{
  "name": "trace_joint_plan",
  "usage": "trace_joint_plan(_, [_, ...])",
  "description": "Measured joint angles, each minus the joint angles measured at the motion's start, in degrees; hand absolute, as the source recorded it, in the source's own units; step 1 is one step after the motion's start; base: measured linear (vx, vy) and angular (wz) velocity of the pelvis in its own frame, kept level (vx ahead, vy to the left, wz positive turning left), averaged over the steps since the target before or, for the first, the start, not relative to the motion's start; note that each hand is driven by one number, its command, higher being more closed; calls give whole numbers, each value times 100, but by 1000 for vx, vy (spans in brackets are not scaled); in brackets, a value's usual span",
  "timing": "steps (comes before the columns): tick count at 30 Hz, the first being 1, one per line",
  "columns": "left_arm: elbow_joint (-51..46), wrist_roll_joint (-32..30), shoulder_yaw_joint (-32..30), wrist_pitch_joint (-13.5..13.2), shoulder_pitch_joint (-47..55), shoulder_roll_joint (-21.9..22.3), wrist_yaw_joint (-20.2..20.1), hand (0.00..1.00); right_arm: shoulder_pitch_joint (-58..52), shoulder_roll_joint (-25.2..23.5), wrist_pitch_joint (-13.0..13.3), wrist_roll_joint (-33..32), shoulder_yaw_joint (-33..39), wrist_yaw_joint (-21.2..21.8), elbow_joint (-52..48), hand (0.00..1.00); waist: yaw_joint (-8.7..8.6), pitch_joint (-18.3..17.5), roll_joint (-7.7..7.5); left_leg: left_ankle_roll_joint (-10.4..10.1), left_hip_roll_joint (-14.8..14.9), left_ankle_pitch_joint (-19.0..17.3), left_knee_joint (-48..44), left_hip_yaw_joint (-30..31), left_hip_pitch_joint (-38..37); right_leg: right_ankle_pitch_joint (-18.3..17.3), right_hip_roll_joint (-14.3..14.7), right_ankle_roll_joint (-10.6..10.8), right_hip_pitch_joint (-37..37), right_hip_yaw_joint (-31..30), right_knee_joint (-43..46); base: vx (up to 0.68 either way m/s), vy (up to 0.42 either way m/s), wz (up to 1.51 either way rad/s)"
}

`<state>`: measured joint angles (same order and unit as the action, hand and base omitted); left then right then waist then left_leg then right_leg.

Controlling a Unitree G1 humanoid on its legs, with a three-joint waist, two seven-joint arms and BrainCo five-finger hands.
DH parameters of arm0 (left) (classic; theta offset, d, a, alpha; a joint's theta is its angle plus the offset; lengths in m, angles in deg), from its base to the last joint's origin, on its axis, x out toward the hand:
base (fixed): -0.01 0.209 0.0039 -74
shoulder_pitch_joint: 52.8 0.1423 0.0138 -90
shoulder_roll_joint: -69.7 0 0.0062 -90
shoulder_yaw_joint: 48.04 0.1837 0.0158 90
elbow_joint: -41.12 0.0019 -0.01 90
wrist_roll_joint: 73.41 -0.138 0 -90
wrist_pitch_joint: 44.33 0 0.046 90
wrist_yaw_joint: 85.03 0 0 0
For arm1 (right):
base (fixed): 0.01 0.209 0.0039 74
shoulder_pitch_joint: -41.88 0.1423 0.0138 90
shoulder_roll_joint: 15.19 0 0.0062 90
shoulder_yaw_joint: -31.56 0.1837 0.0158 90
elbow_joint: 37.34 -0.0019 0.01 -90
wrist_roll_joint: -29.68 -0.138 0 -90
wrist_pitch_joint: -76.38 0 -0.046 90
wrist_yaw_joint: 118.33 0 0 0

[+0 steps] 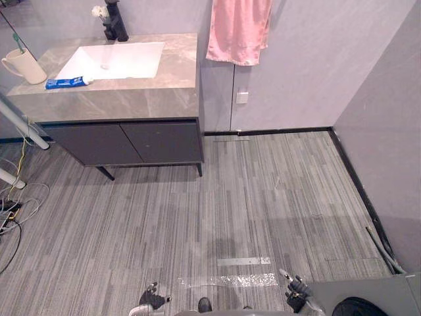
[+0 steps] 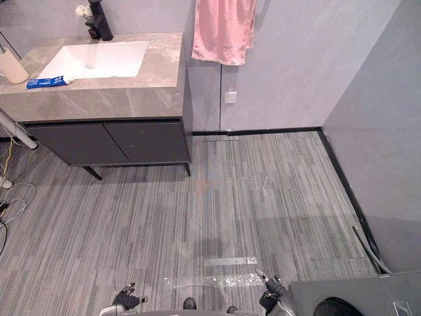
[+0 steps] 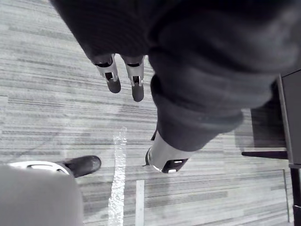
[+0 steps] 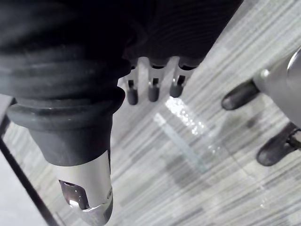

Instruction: Organize washtable

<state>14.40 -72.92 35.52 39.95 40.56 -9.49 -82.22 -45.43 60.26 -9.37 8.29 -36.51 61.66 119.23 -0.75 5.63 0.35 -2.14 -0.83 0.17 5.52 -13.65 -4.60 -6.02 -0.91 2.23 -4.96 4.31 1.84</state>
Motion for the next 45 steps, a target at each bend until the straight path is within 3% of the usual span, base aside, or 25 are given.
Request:
trace_joint_plan(16, [-31, 318, 124, -95, -8, 102, -1, 0, -205, 1, -30, 50, -41, -30, 8, 0, -102, 255, -18, 182, -36, 92, 40, -71, 239, 17, -41, -36, 263, 173, 9, -99, -7, 2])
trace_joint_plan(18, [-98, 544, 120, -129, -7, 101, -1, 0, -202, 7, -26, -99, 15, -33, -6, 0, -86, 391, -30, 338, -64, -26, 36, -159, 244, -212, -134, 162, 467, 205, 419, -6, 41, -2])
trace_joint_plan(20, [-110, 702, 110, -153, -10, 88, 4, 0, -267, 15, -25, -198, 61, -32, -8, 0, -120, 525, -39, 459, -101, -134, 37, -336, 188, -537, -334, 605, 784, 312, 1299, 61, 54, 4])
trace_joint_plan(21, [-186, 784, 51, -156, -35, 90, 36, 0, -257, 39, -23, -251, 80, -29, -51, 0, -127, 663, -3, 507, -91, -164, 34, -354, 132, -544, -452, 577, 1332, 425, 2377, 88, 72, -3])
trace_joint_plan(23, [-188, 783, -62, -135, -31, 12, 108, 0, -198, 36, -18, -303, 190, -30, -82, 0, -153, 790, -8, 545, -74, -245, 30, -383, -2, -712, -654, 288, 1741, 757, 2854, 144, 108, -15])
trace_joint_plan(25, [-176, 781, -92, -116, -61, -32, 119, 0, -191, 40, -8, -330, 200, -31, -88, 0, -146, 848, 40, 399, 34, -388, 21, -421, -140, -687, -724, 264, 2032, 933, 2614, 260, 84, -15])
trace_joint_plan(27, [-75, 775, -112, -114, -103, -94, 122, 0, -193, 34, 27, -330, 248, -37, -99, 0, -156, 863, 70, 213, 204, -509, -1, -415, -266, -417, -722, 270, 2255, 1151, 1991, 339, 37, -2])
trace_joint_plan(29, [-8, 721, -263, -101, -159, -75, 121, 0, -229, 4, 46, -325, 286, -102, -57, 0, -165, 860, -40, -89, 285, -739, -6, -375, -503, 298, -784, 308, 2443, 1432, 1017, 411, -17, 10])
trace_joint_plan(30, [2, 713, -282, -101, -176, -73, 121, 0, -259, 3, 42, -325, 285, -104, -47, 0, -169, 858, -81, -110, 271, -771, -8, -368, -585, 420, -833, 300, 2492, 1458, 925, 466, -83, 27])
trace_joint_plan(31, [12, 653, -338, -100, -177, -53, 113, 0, -338, 22, 39, -327, 300, -103, -56, 0, -186, 850, -95, -293, 324, -915, -12, -343, -713, 517, -855, 209, 2598, 1450, 1069, 499, -152, 50])
trace_joint_plan(32, [-36, 614, -544, -109, -124, 70, 106, 0, -431, 57, 18, -334, 316, -100, -70, 0, -267, 801, 7, -782, 588, -1219, -413, -314, -733, 474, -771, 3, 2626, 1576, 1503, 550, -187, 58])
trace_joint_plan(33, [-78, 615, -656, -120, -62, 90, 106, 0, -484, 43, 21, -328, 349, -100, -72, 0, -262, 788, -30, -847, 689, -1268, -873, -281, -604, 449, -719, -82, 2590, 1653, 1581, 754, -388, 58])
trace_joint_plan(34, [-124, 665, -861, -141, 47, 58, 108, 0, -650, -85, 16, -327, 410, -101, -59, 0, -251, 681, -239, -698, 850, -1361, -2182, -382, -187, 608, -606, -212, 2328, 1680, 1299, 681, -384, 32])
trace_joint_plan(35, [-232, 826, -1145, -124, 131, 191, 119, 0, -756, -51, 20, -360, 442, -86, -150, 0, -228, 642, -38, -516, 1333, -1417, -3534, -421, 164, 754, -270, -625, 1958, 1715, 1115, 649, -385, -3])
trace_joint_plan(36, [-284, 906, -1227, -125, 223, 288, 108, 0, -793, 49, 34, -360, 405, -93, -233, 0, -164, 598, 161, -335, 1622, -1299, -4045, -420, 304, 688, -54, -718, 1828, 1694, 1103, 542, -236, -54])
trace_joint_plan(37, [-295, 983, -1301, -122, 346, 376, 100, 0, -766, 149, 49, -360, 384, -93, -311, 0, -121, 578, 288, -26, 1839, -887, -4710, -401, 453, 437, 174, -797, 1660, 1549, 1069, 668, -257, -117])
trace_joint_plan(38, [-288, 1052, -1449, -107, 415, 498, 97, 0, -677, 153, 47, -346, 306, -93, -423, 0, -63, 611, 341, 59, 2041, -424, -5530, -249, 734, 343, 426, -895, 1406, 1241, 936, 822, -302, -145])
trace_joint_plan(40, [-296, 1135, -1649, -113, 352, 481, 98, 0, -520, 10, 66, -348, 262, -105, -535, 0, 27, 659, 272, -181, 2032, -867, -6336, -55, 1049, 256, 594, -1011, 816, 780, 648, 725, -263, -119])
trace_joint_plan(41, [-311, 1202, -1634, -163, 307, 418, 91, 0, -472, -95, 62, -390, 234, -95, -510, 0, 82, 778, 13, -279, 1877, -1134, -6504, -41, 1311, 237, 576, -1040, 230, 479, 417, 623, -205, -78])
trace_joint_plan(44, [-397, 1245, -1610, -209, 275, 403, 85, 0, -453, -155, 61, -399, 240, -95, -500, 0, 181, 784, -56, -269, 1679, -1327, -6160, -59, 1948, 220, 554, -1061, -317, 167, 198, 482, -80, -58])
trace_joint_plan(45, [-475, 1245, -1608, -213, 286, 398, 76, 0, -393, -165, 62, -397, 281, -93, -503, 0, 208, 776, -88, -237, 1457, -1350, -5424, -48, 2343, 144, 464, -931, -542, 12, 97, 615, 50, -82])
